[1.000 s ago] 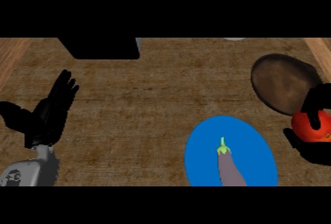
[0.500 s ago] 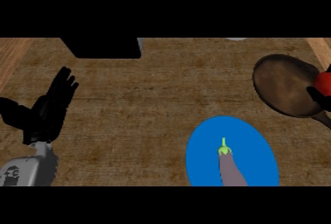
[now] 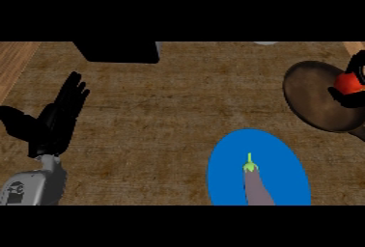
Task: Pick the tomato from the plate and place it in the pan
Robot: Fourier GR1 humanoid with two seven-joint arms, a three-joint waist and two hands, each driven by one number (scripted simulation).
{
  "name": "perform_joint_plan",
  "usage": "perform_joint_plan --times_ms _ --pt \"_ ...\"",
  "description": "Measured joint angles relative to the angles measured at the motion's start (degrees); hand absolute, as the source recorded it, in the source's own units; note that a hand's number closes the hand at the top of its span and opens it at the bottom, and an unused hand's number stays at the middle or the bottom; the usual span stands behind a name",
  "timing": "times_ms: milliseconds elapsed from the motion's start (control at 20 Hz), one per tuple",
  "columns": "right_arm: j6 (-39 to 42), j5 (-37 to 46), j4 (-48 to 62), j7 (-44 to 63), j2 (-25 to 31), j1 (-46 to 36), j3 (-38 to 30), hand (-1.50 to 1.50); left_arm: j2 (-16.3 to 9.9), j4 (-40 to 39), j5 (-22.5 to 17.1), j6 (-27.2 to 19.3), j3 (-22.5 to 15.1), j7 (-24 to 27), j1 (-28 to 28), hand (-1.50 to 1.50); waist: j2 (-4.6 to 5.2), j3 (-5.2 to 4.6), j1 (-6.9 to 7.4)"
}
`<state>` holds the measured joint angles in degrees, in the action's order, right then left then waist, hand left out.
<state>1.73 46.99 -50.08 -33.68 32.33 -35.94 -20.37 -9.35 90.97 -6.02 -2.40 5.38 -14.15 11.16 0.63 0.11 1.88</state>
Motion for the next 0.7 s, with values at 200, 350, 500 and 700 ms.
perform_joint_plan --times_ms 200,350,500,700 --pt "-5.4 2.0 12.1 -5.4 -0.3 -4.2 0.5 1.5 0.4 0.6 -0.2 0.0 -0.3 -0.9 0.2 0.0 0.13 0.02 0.36" --pt "-9.9 4.3 19.7 -6.9 -0.6 -6.6 1.1 1.5 0.2 1.0 -0.4 0.4 -0.2 -0.7 -0.1 0.0 0.27 0.04 0.75" --pt "-10.0 5.0 25.9 -3.8 0.1 -8.7 0.3 -1.5 0.5 0.5 -0.1 0.3 -0.5 -0.5 0.8 0.0 0.55 0.07 1.12" --pt "-8.6 5.3 32.6 -2.9 0.9 -9.7 -0.4 -1.5 0.8 0.3 0.4 0.1 -0.9 -0.4 0.7 0.0 0.68 0.11 1.32"
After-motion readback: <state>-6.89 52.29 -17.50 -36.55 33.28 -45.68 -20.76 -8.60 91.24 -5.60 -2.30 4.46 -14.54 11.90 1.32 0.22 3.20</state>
